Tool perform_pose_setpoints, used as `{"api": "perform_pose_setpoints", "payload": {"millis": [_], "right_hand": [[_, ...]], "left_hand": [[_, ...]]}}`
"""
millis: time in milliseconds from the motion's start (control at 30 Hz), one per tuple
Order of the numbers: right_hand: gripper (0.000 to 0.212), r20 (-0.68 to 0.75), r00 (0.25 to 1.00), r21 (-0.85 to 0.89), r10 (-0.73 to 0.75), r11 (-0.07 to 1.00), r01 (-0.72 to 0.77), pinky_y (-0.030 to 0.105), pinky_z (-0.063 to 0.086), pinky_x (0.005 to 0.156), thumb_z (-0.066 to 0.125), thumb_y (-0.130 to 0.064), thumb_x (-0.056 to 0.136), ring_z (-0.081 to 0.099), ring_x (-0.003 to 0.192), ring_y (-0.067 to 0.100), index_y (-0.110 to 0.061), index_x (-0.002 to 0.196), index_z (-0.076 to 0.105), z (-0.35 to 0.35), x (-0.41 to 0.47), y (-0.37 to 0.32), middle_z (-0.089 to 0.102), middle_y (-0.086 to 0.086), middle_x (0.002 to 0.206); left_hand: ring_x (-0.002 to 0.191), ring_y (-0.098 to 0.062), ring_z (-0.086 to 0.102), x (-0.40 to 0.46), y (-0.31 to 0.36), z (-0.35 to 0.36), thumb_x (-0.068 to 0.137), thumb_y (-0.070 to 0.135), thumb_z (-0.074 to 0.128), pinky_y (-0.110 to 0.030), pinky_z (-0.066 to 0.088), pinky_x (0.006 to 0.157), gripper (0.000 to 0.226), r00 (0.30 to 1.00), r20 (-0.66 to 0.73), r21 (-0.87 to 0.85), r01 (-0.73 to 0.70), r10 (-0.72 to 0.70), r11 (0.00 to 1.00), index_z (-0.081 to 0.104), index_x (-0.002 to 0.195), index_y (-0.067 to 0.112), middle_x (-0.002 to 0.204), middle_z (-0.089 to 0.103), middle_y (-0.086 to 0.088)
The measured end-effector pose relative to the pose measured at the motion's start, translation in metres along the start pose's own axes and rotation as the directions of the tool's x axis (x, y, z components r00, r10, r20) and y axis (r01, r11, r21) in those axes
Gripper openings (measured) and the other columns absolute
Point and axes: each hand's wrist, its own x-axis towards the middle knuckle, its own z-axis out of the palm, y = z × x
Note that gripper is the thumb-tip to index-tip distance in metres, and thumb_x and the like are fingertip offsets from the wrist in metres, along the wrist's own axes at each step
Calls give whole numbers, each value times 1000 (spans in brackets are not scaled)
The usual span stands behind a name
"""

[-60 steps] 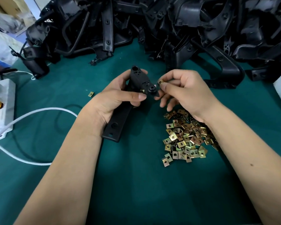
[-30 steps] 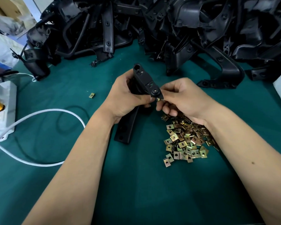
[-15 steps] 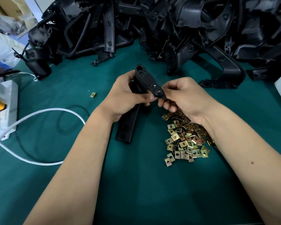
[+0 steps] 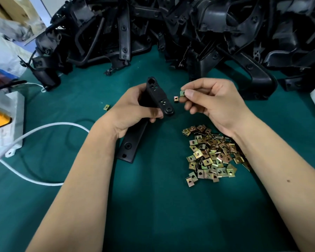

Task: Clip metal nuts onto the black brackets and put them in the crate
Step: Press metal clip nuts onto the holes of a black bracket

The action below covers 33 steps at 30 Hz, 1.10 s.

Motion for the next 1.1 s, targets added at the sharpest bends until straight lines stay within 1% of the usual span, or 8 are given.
{"api": "perform_pose_setpoints", "payload": {"millis": [100,233,400,533,633,867,967,1100], "right_hand": [[16,47,999,-14,-21,1000,22,22,57,61,66,7,93,72,71,18,-3,103,74,2,-2,1,77,14,86],[21,74,996,-61,-43,997,48,23,59,63,68,10,90,72,72,20,-2,106,74,5,-3,1,74,14,86],[22,79,996,-77,-49,996,55,25,59,61,67,10,91,70,72,19,-4,106,76,9,-5,0,72,13,86],[21,67,997,-46,-29,998,32,23,56,59,67,10,91,68,69,16,-5,102,76,12,-6,0,73,10,81],[20,63,998,-42,-16,999,19,22,55,58,67,11,91,67,67,16,-4,102,76,12,-6,0,73,11,81],[19,56,998,-59,3,998,0,21,53,56,69,11,89,66,65,16,-2,100,76,11,-5,-1,72,14,82],[19,42,999,-67,10,998,-7,21,54,56,69,11,89,66,66,16,-2,102,76,12,-5,0,72,13,82],[20,22,1000,-57,12,998,-11,21,54,57,69,10,90,66,68,16,-2,103,77,12,-5,0,72,13,83]], "left_hand": [[64,-11,65,0,0,4,69,-4,75,-23,51,52,35,1000,-3,37,5,-5,999,58,96,10,77,71,2],[67,-12,62,1,1,7,69,-5,76,-23,50,53,37,1000,6,59,29,-30,998,58,97,9,81,70,0],[71,-15,61,3,0,6,79,-18,74,-24,50,54,38,998,-10,99,57,-56,993,58,101,9,85,69,-4],[75,-20,59,4,0,7,81,-12,77,-24,50,55,37,997,-27,128,73,-70,989,58,110,3,91,67,-7],[77,-19,59,4,0,7,81,-10,79,-25,50,56,39,996,-51,148,76,-69,986,58,113,-1,94,66,-10],[78,-23,56,4,-1,9,82,-11,77,-24,50,56,45,993,-88,122,84,-73,989,54,121,-10,93,66,-9],[76,-21,57,3,-1,9,81,-12,77,-24,49,55,45,993,-88,106,85,-76,991,55,120,-9,92,67,-7],[78,-25,55,3,0,10,81,-11,77,-25,49,55,43,993,-91,95,90,-81,991,55,118,-5,92,68,-7]]}}
